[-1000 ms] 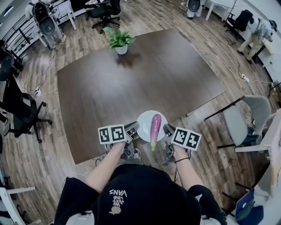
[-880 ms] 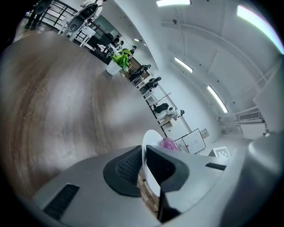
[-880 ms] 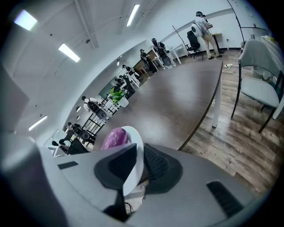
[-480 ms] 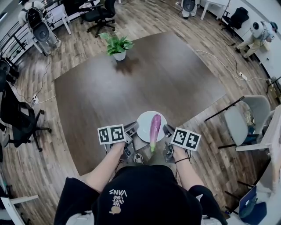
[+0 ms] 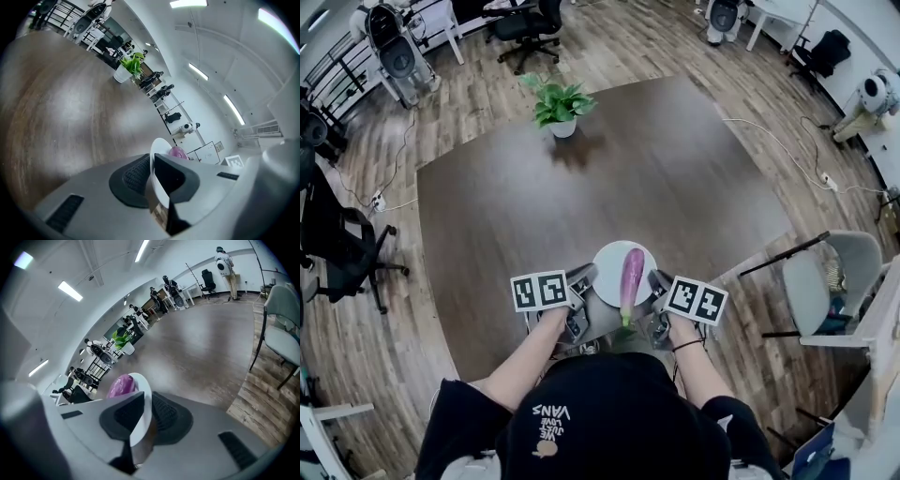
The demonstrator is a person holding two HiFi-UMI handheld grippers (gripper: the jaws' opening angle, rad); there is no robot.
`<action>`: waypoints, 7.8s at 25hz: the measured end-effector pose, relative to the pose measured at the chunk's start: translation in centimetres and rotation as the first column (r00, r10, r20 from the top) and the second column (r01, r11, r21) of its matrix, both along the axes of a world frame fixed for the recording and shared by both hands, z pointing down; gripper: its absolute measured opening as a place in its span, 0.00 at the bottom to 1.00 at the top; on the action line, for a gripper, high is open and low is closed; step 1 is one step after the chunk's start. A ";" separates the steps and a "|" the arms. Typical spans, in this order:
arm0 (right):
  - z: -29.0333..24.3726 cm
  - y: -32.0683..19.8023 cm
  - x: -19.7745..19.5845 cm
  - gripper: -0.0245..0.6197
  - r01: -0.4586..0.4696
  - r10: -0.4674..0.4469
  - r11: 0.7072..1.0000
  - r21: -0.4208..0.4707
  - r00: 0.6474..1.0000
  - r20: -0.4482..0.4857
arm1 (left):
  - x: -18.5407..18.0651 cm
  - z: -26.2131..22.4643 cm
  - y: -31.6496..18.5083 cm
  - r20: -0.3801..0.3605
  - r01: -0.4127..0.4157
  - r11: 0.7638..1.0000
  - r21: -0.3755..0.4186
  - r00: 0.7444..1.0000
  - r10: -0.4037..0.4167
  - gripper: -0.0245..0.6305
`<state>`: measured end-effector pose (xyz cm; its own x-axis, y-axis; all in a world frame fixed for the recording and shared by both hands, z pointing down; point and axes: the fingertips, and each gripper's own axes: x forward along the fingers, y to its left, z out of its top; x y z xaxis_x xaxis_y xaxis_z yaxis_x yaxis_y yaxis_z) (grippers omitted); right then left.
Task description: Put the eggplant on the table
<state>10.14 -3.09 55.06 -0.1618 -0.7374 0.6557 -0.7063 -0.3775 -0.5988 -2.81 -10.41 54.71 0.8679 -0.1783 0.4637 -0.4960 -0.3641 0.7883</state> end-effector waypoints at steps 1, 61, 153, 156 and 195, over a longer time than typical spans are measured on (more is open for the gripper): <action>0.0 -0.7 0.4 0.13 0.009 -0.009 1.000 -0.002 1.000 0.000 | 0.3 0.1 -0.5 -0.003 0.012 1.000 -0.005 1.000 -0.012 0.09; 9.3 -23.7 8.4 0.13 0.336 -0.335 0.935 -0.113 0.942 0.031 | 7.0 9.9 -19.0 0.187 0.257 0.964 -0.064 0.952 -0.242 0.09; -5.6 -4.0 -2.4 0.07 0.273 -0.160 0.931 0.243 0.902 -0.400 | -1.0 -6.3 -0.3 0.097 -0.018 0.840 0.542 0.994 -0.041 0.05; -5.6 -2.9 -3.0 0.07 0.255 -0.140 0.935 0.247 0.905 -0.402 | -1.8 -6.2 0.6 0.095 -0.029 0.837 0.546 0.995 -0.028 0.05; -6.9 2.5 -4.3 0.07 0.198 -0.038 0.938 0.286 0.875 -0.482 | -3.6 -7.5 4.0 0.075 -0.048 0.776 0.629 0.997 0.001 0.05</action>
<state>5.83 -0.59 48.19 0.0015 -0.9119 0.4104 -0.9571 -0.1202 -0.2636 -6.42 -6.39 47.22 0.8475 -0.4298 0.3116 -0.5222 -0.7804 0.3439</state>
